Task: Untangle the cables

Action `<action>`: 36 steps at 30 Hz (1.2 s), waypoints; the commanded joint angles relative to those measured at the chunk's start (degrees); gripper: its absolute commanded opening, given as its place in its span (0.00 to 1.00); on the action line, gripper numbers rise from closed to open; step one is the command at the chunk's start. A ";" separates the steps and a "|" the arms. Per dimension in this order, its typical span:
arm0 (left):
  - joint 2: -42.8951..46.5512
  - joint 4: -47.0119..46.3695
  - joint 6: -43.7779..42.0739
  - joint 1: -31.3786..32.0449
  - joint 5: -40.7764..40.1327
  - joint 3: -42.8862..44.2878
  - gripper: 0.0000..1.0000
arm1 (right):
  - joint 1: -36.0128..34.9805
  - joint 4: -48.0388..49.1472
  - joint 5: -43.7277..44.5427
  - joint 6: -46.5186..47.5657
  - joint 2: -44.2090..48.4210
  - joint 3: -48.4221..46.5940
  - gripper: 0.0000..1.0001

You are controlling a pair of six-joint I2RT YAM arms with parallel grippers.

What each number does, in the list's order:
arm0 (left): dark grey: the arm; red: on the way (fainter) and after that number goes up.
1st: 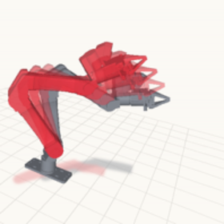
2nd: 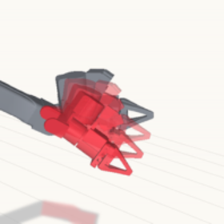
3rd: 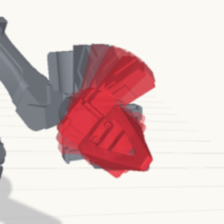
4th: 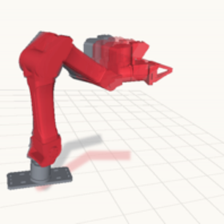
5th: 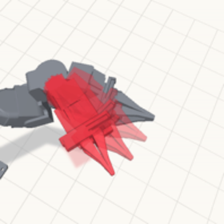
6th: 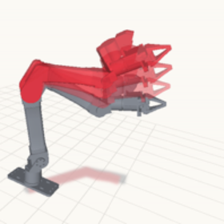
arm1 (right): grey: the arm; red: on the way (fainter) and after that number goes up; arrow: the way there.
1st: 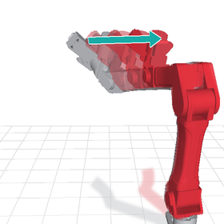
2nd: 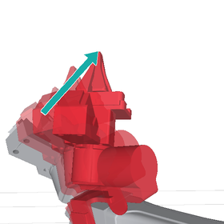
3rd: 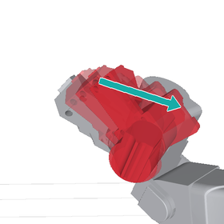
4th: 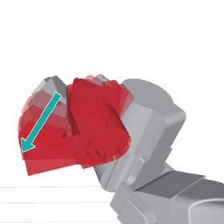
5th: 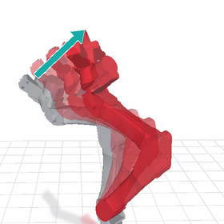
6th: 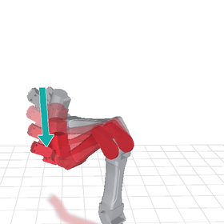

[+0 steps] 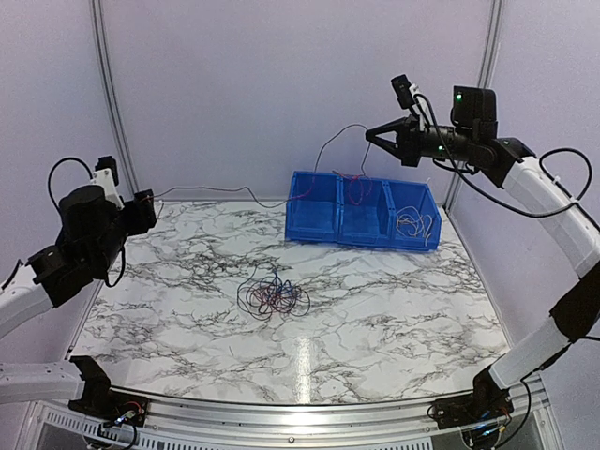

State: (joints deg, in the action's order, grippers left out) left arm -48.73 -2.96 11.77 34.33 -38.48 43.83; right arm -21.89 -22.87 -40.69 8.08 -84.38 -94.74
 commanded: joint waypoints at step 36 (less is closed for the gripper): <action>-9.52 15.18 -3.30 -6.05 3.93 -0.75 0.85 | 18.41 9.65 0.62 -15.40 2.67 -1.17 0.00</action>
State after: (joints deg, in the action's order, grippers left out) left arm -57.65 9.52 7.07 29.12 -31.42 43.31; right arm -2.94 -15.59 -37.12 -4.43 -83.57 -97.62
